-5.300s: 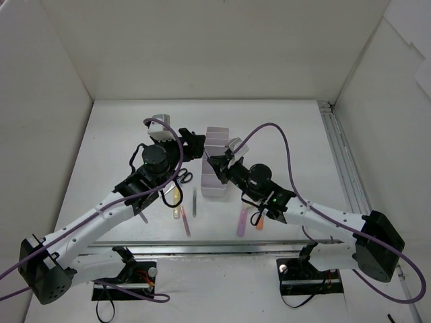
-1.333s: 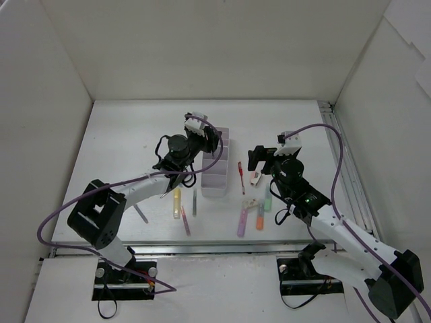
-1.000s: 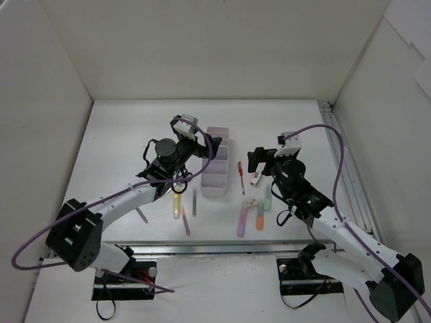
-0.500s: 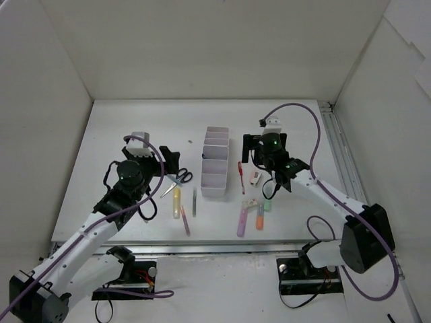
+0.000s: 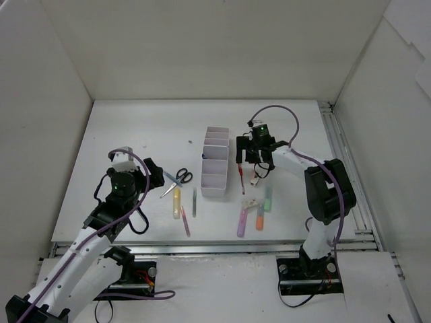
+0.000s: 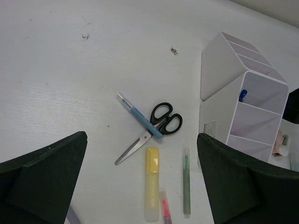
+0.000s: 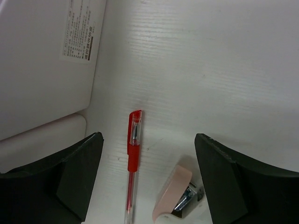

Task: Sort the stationery into containers
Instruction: Pick up the pen from the center of the board.

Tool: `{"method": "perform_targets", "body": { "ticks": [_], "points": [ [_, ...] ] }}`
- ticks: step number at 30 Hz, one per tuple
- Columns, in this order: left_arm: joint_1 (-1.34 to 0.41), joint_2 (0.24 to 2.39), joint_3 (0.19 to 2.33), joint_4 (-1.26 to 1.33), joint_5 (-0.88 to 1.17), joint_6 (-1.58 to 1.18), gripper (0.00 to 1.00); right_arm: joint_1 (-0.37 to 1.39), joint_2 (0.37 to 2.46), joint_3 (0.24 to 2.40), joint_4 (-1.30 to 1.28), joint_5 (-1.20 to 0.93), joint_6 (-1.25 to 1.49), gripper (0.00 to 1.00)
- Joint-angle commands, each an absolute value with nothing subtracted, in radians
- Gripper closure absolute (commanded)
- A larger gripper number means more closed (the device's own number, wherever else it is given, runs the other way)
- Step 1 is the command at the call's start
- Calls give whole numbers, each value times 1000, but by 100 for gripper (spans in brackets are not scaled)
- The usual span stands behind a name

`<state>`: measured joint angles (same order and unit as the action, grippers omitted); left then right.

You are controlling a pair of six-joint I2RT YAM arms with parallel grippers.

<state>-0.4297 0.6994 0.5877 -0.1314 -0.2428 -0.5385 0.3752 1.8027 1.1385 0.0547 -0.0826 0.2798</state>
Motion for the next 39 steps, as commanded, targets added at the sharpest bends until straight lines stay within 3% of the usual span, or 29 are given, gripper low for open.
{"method": "perform_targets", "body": {
  "ticks": [1,9,17,27,34,39],
  "points": [
    [-420,712,598,-140,-264,-571,1,383,1830,1195,64,-135,265,24],
    [-410,738,604,-152,-238,-575,1,428,1916,1210,61,-75,284,44],
    [-400,692,586,-164,-238,-577,1,494,1865,1147,58,193,313,63],
    [-400,631,558,-186,-252,-595,1,515,1865,1169,46,262,339,99],
    [-400,604,560,-187,-236,-591,1,518,1673,1135,216,278,295,100],
    [-400,621,578,-186,-210,-591,1,519,1472,1031,524,253,196,100]
  ]
}}
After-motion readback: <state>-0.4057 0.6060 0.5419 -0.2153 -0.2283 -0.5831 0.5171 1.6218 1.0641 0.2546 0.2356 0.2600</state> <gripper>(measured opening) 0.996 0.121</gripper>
